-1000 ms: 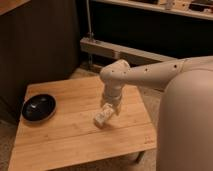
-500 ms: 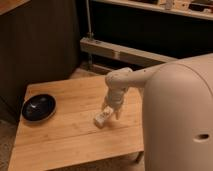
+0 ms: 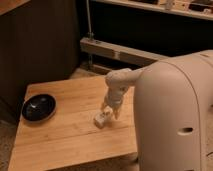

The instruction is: Place the bottle in the ceramic bowl

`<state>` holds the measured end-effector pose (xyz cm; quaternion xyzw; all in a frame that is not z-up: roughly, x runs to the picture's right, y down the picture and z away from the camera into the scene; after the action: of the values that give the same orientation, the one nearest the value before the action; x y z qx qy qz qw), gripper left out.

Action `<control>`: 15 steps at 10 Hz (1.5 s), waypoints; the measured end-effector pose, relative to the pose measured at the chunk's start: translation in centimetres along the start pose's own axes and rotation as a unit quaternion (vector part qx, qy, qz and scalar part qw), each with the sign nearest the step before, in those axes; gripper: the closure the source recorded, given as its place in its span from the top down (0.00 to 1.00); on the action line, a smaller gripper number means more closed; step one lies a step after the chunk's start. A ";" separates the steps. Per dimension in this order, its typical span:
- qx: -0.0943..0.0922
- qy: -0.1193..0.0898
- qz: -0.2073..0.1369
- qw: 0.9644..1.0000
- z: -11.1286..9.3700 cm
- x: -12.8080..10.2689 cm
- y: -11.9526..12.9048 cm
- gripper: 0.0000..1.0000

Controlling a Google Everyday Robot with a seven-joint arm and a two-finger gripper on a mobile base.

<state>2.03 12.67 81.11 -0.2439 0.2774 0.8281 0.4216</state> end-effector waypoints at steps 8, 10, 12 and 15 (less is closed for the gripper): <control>0.006 0.001 -0.034 0.999 0.8 0.1 1.7 0.65; 0.007 0.004 -0.038 0.999 1.2 0.2 2.2 0.65; 0.010 0.008 -0.040 0.999 1.9 0.3 2.4 0.65; 0.014 0.016 -0.040 0.999 3.6 0.6 2.7 0.65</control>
<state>-1.18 14.08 84.01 -0.2617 0.2859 0.8026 0.4535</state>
